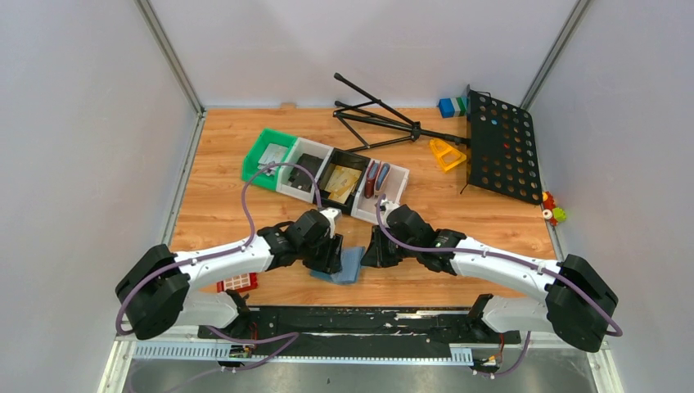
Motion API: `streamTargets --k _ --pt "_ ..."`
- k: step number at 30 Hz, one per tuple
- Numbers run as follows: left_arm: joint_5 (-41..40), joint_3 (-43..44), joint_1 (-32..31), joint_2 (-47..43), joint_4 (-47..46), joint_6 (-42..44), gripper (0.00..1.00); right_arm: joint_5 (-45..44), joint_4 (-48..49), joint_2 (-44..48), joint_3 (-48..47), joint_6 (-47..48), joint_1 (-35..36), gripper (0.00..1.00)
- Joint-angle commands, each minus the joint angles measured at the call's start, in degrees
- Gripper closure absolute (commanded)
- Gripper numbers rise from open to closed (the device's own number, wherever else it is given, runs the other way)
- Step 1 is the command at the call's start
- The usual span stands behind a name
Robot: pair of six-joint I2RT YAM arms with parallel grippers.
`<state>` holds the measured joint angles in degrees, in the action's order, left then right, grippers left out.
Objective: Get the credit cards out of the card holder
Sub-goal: Pick up the card holder from the center of the board.
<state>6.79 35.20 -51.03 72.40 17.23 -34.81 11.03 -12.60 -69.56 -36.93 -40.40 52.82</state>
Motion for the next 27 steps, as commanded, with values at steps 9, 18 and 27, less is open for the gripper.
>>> streamTargets --k 9,18,27 --pt "-6.1 -6.5 8.0 -8.1 1.5 -5.0 0.56 -1.0 0.4 2.4 -1.1 0.7 0.3 1.0" --pt "-6.6 -4.0 8.3 -4.7 6.6 -1.7 0.54 -1.0 0.4 2.1 -1.0 0.9 0.3 1.0" --pt "-7.8 -2.2 8.5 -8.0 8.6 -0.2 0.54 -1.5 -0.5 3.1 -1.8 1.6 0.3 1.0"
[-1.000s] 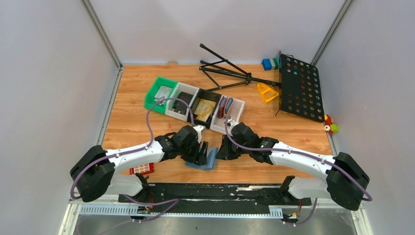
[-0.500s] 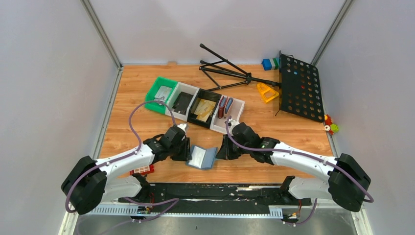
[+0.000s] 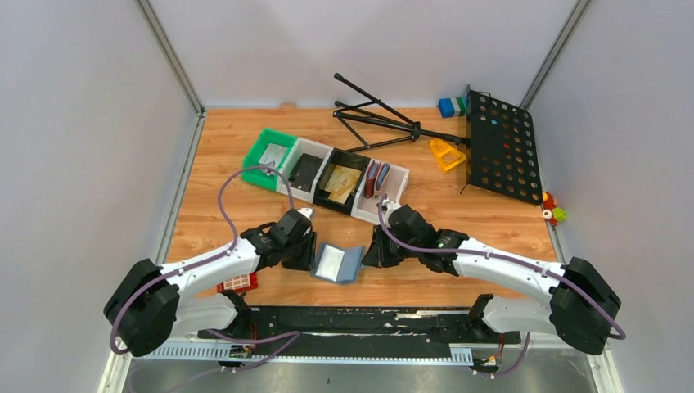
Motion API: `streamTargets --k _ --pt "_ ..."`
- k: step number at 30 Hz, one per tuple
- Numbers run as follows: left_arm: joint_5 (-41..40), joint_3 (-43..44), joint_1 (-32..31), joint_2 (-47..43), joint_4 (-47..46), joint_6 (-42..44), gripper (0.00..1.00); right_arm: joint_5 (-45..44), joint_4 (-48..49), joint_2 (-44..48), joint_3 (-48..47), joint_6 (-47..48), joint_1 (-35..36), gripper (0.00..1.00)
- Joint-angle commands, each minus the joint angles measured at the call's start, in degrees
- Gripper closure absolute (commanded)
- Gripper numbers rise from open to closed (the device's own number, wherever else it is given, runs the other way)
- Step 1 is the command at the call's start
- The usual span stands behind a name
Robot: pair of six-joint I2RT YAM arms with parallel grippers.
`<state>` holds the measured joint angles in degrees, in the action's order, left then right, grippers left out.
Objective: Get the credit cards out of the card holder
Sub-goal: Pick up the card holder from the center of the board.
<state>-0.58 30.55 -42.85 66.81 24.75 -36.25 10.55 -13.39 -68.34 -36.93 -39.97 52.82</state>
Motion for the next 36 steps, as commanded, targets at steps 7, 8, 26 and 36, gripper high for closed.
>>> streamTargets --k 7,8,26,36 --pt "0.2 2.2 0.3 -12.8 -0.7 0.6 0.47 -0.1 -0.1 0.5 -2.9 2.6 0.3 1.0" --pt "1.8 1.6 0.3 -14.5 -1.9 0.0 0.44 0.2 -0.1 0.1 -3.1 2.8 0.3 1.0" --pt "20.7 -2.1 -0.2 -8.7 -20.7 -2.1 0.37 2.4 1.4 -2.6 -4.0 3.0 0.3 1.0" --pt "19.9 0.8 -1.5 -2.2 -17.4 1.0 0.22 2.7 1.6 -2.7 -4.2 2.8 0.3 1.0"
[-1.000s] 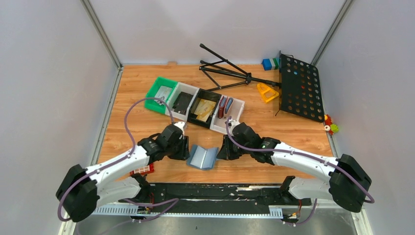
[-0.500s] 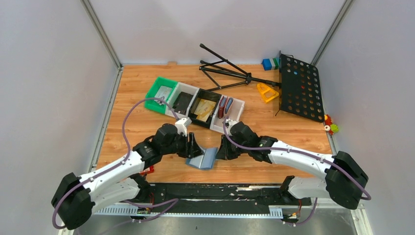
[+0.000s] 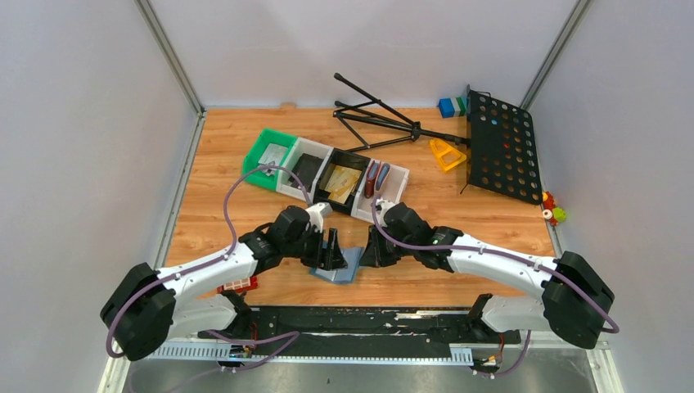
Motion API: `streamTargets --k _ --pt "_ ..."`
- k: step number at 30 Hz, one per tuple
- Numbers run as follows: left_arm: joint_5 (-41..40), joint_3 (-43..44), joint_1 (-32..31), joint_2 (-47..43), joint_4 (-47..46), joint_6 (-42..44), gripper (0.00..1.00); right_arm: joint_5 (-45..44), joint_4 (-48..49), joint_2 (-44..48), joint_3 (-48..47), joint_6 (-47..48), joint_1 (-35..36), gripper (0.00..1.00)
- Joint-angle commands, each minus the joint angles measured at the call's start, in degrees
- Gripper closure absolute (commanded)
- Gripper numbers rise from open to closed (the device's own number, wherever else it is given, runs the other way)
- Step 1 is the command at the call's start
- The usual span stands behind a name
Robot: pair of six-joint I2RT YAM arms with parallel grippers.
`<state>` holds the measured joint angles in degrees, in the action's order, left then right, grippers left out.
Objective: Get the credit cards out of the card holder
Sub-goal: Pick up the card holder from the center of the board.
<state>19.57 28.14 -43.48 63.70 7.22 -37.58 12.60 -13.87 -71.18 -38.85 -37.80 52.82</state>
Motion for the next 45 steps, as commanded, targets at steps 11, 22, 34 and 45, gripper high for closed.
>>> streamTargets --k 11,22,34,45 --pt "-2.1 4.2 -2.7 4.6 0.1 3.1 0.18 1.0 2.0 0.2 -2.5 0.8 0.3 1.0" --pt "-3.4 4.8 -3.5 7.5 0.6 3.0 0.24 1.1 2.0 0.6 -2.2 0.8 0.3 1.0" --pt "-4.0 4.5 -4.2 8.8 1.0 3.0 0.18 1.1 2.1 0.8 -1.9 0.6 0.3 1.0" --pt "-8.9 6.7 -4.7 13.6 7.5 4.4 0.23 0.6 1.6 1.8 -1.9 0.4 0.3 1.0"
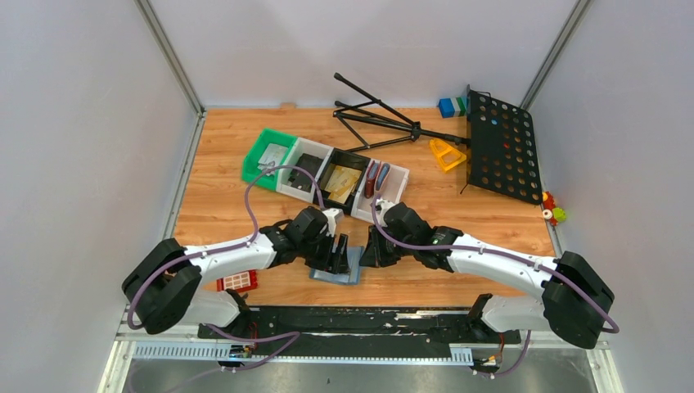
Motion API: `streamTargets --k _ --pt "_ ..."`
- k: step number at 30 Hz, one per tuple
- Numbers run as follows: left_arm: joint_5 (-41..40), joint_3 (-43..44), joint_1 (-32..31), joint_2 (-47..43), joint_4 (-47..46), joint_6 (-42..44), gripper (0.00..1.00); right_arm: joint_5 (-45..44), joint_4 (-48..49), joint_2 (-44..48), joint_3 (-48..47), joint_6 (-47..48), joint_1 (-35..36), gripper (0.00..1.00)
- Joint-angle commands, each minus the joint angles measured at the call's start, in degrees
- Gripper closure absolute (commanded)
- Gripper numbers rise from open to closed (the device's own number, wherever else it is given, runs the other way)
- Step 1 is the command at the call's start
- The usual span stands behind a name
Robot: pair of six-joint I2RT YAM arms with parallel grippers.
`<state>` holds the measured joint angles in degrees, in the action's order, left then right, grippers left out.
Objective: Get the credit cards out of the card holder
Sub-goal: Pick up the card holder from the center of the board.
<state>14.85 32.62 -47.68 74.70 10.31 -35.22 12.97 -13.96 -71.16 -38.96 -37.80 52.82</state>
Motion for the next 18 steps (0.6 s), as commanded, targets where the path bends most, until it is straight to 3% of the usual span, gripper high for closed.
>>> streamTargets --k 1,5,11,18 --pt "-4.9 2.4 -0.5 2.8 5.0 1.9 0.24 0.2 1.6 1.8 -1.8 0.4 0.3 1.0" --pt "-8.8 2.8 -0.5 1.9 7.6 1.1 0.28 0.0 1.3 2.2 -1.5 0.2 0.3 1.0" --pt "-12.0 2.5 0.2 -0.7 10.1 0.2 0.46 -0.6 0.6 3.0 -1.0 0.2 0.2 1.0" --pt "-8.7 -0.2 5.6 -3.6 10.7 0.6 0.48 -1.4 -0.5 4.3 0.3 0.3 0.1 1.0"
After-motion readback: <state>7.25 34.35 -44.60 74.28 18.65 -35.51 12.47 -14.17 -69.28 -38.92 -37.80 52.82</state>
